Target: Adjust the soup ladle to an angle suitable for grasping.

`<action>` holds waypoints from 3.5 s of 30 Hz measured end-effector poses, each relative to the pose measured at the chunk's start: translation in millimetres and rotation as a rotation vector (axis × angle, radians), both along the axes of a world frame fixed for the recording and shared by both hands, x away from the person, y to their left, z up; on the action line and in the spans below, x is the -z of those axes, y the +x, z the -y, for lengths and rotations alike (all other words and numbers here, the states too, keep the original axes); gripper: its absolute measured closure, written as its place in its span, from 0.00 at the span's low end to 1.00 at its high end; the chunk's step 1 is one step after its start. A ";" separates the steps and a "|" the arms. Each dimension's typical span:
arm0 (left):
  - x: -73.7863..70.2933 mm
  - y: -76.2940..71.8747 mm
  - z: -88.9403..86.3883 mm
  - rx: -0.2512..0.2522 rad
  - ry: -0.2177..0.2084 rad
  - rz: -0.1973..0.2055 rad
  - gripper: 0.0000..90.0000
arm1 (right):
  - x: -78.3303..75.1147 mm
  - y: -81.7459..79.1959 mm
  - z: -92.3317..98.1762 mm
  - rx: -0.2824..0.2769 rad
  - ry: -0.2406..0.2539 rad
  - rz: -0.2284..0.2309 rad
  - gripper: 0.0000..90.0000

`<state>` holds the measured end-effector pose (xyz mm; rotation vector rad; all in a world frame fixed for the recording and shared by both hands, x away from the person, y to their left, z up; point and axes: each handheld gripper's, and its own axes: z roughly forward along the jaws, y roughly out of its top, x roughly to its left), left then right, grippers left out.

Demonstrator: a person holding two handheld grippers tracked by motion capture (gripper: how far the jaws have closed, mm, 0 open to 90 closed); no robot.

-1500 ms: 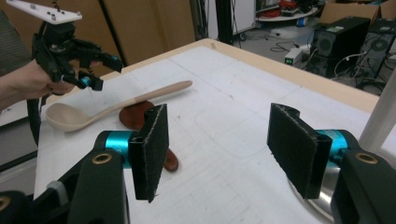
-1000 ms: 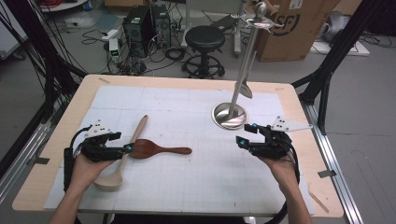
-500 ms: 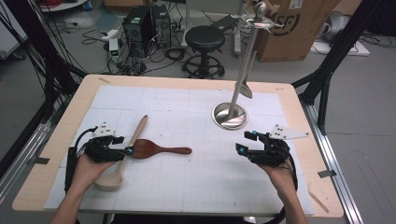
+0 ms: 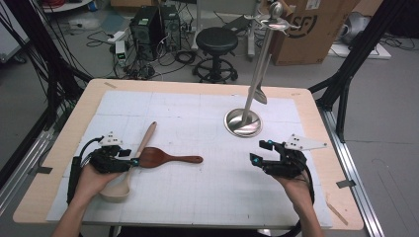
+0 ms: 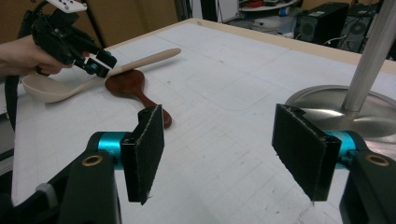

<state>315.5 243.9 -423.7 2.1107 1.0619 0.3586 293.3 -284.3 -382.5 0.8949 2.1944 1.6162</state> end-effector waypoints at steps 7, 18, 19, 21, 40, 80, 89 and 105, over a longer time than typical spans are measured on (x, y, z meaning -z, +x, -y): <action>3.3 0.4 1.3 0.013 0.014 -0.035 0.59 | 1.5 -1.1 -0.2 0.007 -0.003 -0.003 0.37; 3.8 0.7 0.7 0.026 -0.008 -0.083 0.66 | 3.3 -1.3 -1.7 0.008 -0.012 -0.001 0.37; 3.7 0.7 0.7 0.028 -0.009 -0.084 0.67 | 3.4 -1.2 -1.8 0.008 -0.013 0.001 0.37; 3.6 0.8 0.8 0.031 -0.014 -0.090 0.70 | 3.4 -1.5 -2.0 0.007 -0.014 0.000 0.37; -2.2 -0.7 7.4 0.085 -0.002 -0.089 0.75 | 4.6 -1.3 -3.5 0.006 -0.019 -0.002 0.37; -13.4 3.4 35.0 0.268 0.043 -0.071 0.80 | 8.2 1.1 -9.4 -0.002 -0.036 -0.012 0.37; -17.2 5.7 40.8 0.245 0.022 -0.052 0.72 | 9.0 1.6 -10.5 -0.007 -0.039 -0.016 0.37; -23.0 21.2 51.7 0.214 -0.014 -0.050 0.67 | 10.1 1.7 -12.1 -0.014 -0.046 -0.018 0.37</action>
